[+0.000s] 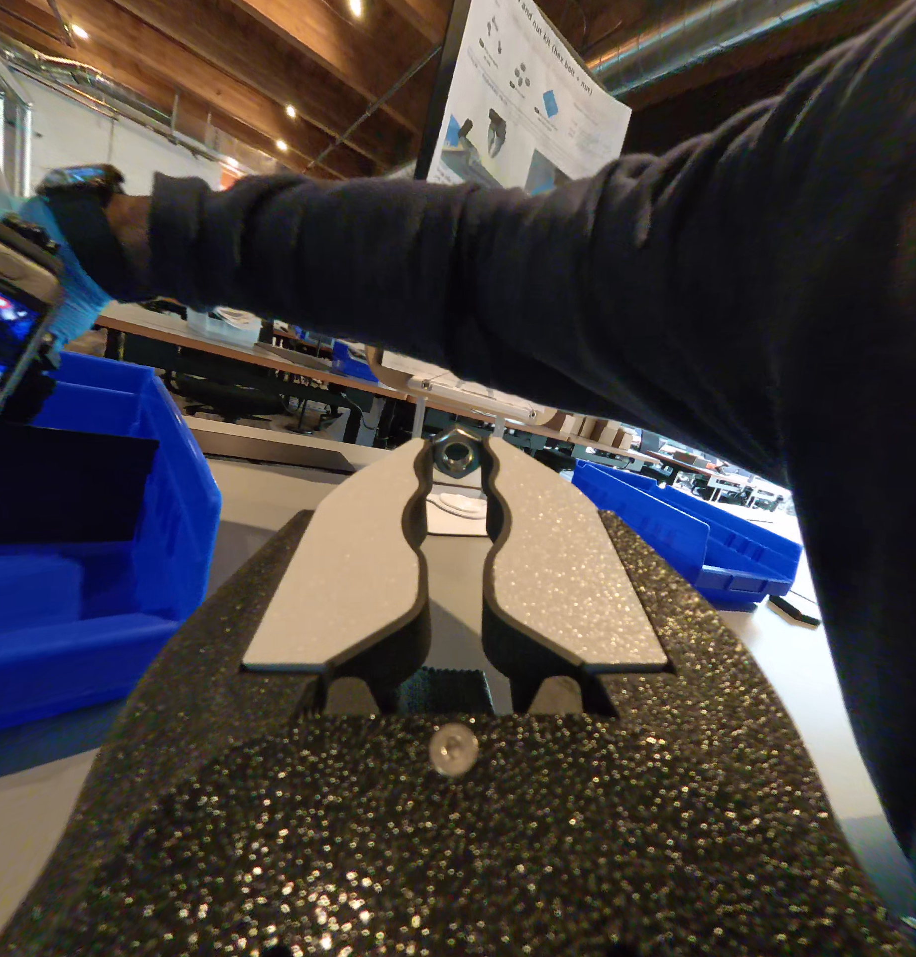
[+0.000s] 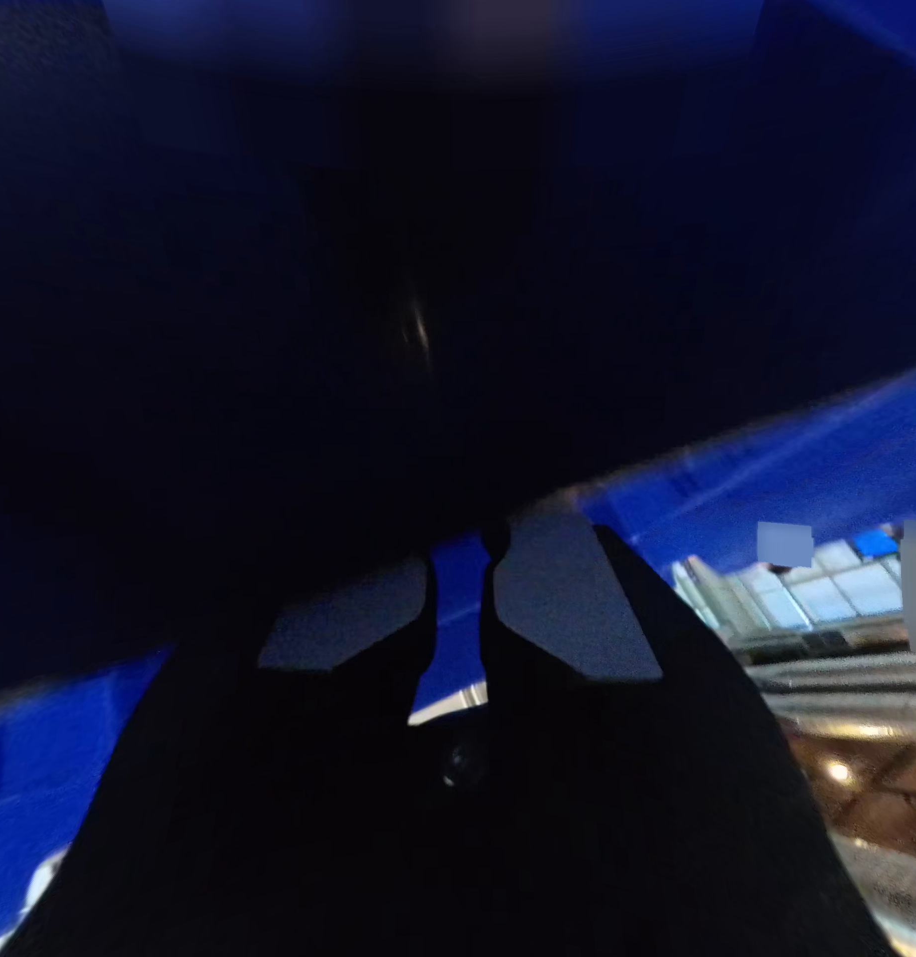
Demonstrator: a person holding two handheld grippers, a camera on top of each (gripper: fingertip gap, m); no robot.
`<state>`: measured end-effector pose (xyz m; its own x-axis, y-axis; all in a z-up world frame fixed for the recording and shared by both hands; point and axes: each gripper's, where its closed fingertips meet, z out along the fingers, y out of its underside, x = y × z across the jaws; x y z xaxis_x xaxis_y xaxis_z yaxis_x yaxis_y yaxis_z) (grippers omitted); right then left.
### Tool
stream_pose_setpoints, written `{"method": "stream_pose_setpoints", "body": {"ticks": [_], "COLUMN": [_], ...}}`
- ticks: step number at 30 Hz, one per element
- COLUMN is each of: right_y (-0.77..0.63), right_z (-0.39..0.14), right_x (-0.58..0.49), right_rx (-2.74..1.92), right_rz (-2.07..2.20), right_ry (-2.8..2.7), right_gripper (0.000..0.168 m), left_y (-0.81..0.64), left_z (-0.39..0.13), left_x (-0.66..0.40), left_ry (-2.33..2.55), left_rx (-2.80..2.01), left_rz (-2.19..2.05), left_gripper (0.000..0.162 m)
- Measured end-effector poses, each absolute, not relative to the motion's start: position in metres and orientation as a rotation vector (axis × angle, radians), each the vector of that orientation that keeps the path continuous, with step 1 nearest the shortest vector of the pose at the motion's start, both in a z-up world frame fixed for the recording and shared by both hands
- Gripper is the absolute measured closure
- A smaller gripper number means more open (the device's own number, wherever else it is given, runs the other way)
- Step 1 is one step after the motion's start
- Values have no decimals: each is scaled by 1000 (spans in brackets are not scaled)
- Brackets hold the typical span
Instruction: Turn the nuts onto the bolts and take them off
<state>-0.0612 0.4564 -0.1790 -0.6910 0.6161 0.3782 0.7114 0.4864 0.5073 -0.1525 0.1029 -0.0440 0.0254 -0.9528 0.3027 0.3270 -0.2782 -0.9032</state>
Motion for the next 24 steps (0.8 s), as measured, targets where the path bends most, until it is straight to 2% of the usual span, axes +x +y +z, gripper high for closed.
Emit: {"method": "stream_pose_setpoints", "body": {"ticks": [1,9,17,21,24], "right_y": [455,424,319,234,160], "right_z": [-173,-100,-39,-29,-46], "right_x": [-59,-42,-43,-28,-9], "right_rx": [-1180,-1299,-1439,-1590,-1761], "right_rz": [-999,-1147,-1123,-1064,-973], "right_ry": [-2541,-2199,-1868,-1657,-1496], "right_gripper": [156,159,159,159,159], "left_y": [103,100,100,96,87], "left_z": [-43,-37,-26,-24,-23], "left_x": [-153,-150,-148,-142,-130], "left_ry": [752,755,750,761,794], "left_rx": [-1200,-1193,-1183,-1183,-1173], "left_rz": [-1496,-1476,-1451,-1440,-1449], "left_gripper": [145,145,145,145,145]}}
